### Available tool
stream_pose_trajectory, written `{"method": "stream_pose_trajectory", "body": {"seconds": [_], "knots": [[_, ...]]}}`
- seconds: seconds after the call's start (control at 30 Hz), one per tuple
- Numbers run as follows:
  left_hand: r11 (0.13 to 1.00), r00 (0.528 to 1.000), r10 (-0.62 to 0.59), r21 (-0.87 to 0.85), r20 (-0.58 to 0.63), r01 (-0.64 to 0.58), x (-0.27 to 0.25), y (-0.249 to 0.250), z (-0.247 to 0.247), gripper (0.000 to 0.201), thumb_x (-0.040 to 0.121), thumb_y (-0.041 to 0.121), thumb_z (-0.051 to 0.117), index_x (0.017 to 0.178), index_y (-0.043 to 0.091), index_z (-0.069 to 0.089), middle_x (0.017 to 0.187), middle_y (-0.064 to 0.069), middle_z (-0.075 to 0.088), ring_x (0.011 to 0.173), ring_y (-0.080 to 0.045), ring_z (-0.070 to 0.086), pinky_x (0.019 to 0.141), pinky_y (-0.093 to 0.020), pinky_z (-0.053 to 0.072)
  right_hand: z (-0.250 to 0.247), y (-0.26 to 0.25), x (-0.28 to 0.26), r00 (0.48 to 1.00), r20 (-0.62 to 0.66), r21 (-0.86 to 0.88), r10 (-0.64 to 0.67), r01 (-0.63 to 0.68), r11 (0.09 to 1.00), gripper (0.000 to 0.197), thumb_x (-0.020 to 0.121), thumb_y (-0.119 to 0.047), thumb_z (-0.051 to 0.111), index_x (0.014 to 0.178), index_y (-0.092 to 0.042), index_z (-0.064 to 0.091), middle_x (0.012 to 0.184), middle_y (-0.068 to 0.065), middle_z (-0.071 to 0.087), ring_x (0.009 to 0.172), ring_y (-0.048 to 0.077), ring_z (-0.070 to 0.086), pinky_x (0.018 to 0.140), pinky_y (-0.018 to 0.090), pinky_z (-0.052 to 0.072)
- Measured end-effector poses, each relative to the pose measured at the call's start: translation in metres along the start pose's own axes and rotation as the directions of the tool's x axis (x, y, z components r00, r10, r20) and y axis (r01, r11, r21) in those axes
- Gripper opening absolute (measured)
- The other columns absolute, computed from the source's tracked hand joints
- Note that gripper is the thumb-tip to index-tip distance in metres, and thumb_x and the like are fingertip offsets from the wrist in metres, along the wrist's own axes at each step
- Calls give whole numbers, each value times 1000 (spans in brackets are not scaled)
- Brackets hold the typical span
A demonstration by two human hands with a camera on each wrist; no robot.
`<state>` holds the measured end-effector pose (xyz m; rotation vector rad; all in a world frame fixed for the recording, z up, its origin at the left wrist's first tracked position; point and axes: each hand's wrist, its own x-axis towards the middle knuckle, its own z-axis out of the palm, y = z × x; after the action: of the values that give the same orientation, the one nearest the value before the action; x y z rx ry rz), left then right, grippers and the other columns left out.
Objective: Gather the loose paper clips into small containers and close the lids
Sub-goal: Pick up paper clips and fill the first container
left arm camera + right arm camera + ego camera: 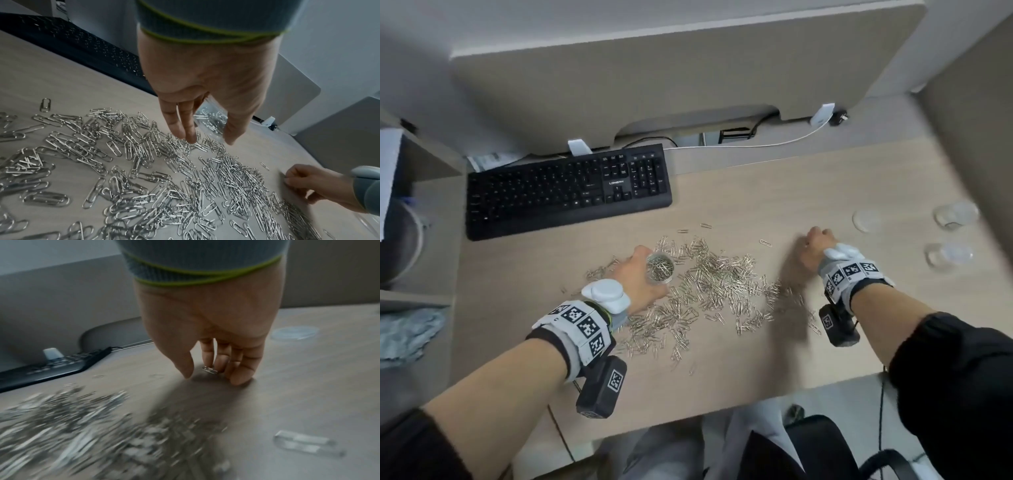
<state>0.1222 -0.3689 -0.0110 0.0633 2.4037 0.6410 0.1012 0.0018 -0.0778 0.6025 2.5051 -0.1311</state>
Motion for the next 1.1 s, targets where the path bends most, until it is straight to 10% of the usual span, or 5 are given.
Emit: {"method": "stream_pose_trajectory", "body": {"seconds": [0.2, 0.53, 0.73, 1.1], "knots": [[999, 999, 50, 6, 23, -50, 7, 10, 10, 70, 79, 37, 76, 133, 21, 35, 83, -1, 69, 56, -18, 67, 48, -38, 58, 24, -47, -52, 954, 64, 146, -293, 281, 948, 27, 97, -33, 49, 109, -11, 55, 104, 9, 60, 88, 26, 63, 79, 40, 55], [997, 996, 75, 9, 41, -76, 4, 10, 9, 71, 81, 37, 76, 135, 21, 34, 85, -1, 71, 54, -14, 65, 45, -30, 52, 9, -64, -12, 976, -31, 225, -214, 216, 950, 37, 91, -25, 57, 124, -10, 54, 127, 17, 51, 114, 36, 53, 97, 44, 47], [998, 997, 61, 19, 48, -62, 8, 4, 7, 71, 81, 36, 76, 135, 20, 34, 87, -1, 70, 58, -18, 66, 46, -35, 54, 44, -92, -50, 917, 53, 211, -395, 376, 902, 22, 94, -27, 57, 114, -20, 60, 106, 2, 53, 88, 22, 61, 82, 37, 54], [992, 986, 127, -6, 112, -127, 19, 20, 22, 66, 79, 38, 77, 128, 26, 35, 85, -2, 70, 49, -14, 61, 43, -32, 54, 37, 64, -43, 978, 56, 188, 203, -210, 959, 41, 89, -39, 53, 118, -11, 55, 117, 18, 58, 104, 38, 59, 90, 41, 49]]}}
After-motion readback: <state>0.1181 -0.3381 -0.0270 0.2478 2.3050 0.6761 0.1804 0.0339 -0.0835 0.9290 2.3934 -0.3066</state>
